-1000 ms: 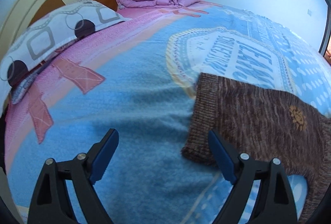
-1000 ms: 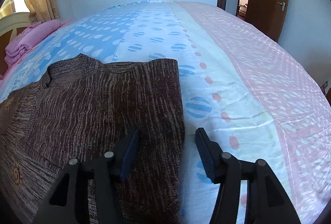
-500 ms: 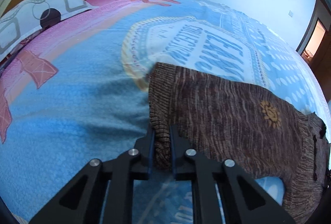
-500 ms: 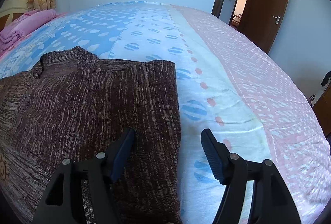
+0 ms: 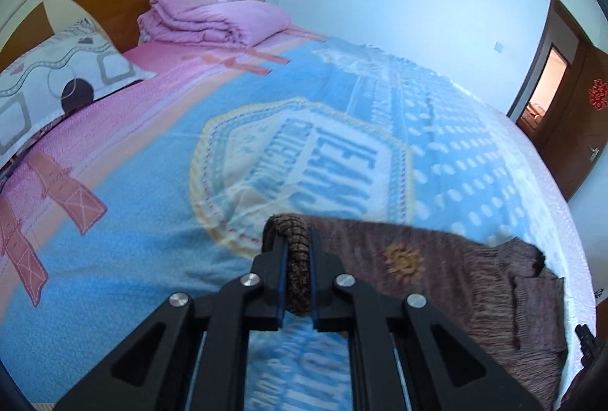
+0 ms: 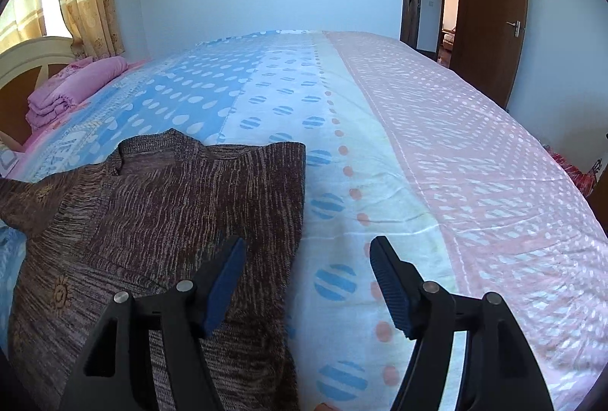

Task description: Fold small clothes

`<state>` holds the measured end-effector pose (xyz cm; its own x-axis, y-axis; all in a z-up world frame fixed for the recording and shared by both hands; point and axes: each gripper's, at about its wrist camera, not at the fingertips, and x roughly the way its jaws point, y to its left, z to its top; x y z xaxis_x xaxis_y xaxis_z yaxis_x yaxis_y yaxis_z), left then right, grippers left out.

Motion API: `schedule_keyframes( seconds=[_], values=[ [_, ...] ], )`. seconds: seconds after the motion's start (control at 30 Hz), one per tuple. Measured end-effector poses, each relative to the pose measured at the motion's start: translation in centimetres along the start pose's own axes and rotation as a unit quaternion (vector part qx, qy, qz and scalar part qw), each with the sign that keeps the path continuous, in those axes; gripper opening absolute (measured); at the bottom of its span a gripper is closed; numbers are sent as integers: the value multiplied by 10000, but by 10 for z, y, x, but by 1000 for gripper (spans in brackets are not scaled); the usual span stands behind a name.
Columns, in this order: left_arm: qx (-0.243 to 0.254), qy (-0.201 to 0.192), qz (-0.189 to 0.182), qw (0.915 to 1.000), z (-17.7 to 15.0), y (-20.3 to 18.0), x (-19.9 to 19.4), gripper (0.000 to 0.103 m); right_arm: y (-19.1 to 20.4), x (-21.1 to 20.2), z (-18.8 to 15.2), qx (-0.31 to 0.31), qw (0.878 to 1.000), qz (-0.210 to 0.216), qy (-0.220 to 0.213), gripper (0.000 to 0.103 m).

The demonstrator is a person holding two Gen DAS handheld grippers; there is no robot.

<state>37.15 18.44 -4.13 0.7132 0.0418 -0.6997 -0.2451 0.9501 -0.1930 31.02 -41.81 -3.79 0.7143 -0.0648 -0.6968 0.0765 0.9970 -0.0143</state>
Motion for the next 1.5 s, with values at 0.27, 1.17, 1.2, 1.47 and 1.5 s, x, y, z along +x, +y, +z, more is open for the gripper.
schedule_keyframes(
  seconds=[0.27, 1.17, 1.2, 1.47, 1.5],
  values=[
    [280, -182, -440, 9985, 8, -71, -29, 10, -25, -7, -23, 134, 9999, 25, 25, 71],
    [2676, 19, -531, 9621, -158, -326, 16, 20, -28, 8, -45, 436, 9982, 323, 249, 73],
    [2749, -34, -577, 9597, -160, -325, 10, 26, -29, 9, -46, 456, 9980, 342, 265, 73],
    [2751, -1057, 264, 9552, -128, -241, -18, 70, -13, -17, -36, 232, 9997, 16, -112, 73],
    [2797, -1090, 737, 9510, -121, -224, -6, 71, -3, -24, -31, 133, 9998, 96, -140, 73]
  ],
)
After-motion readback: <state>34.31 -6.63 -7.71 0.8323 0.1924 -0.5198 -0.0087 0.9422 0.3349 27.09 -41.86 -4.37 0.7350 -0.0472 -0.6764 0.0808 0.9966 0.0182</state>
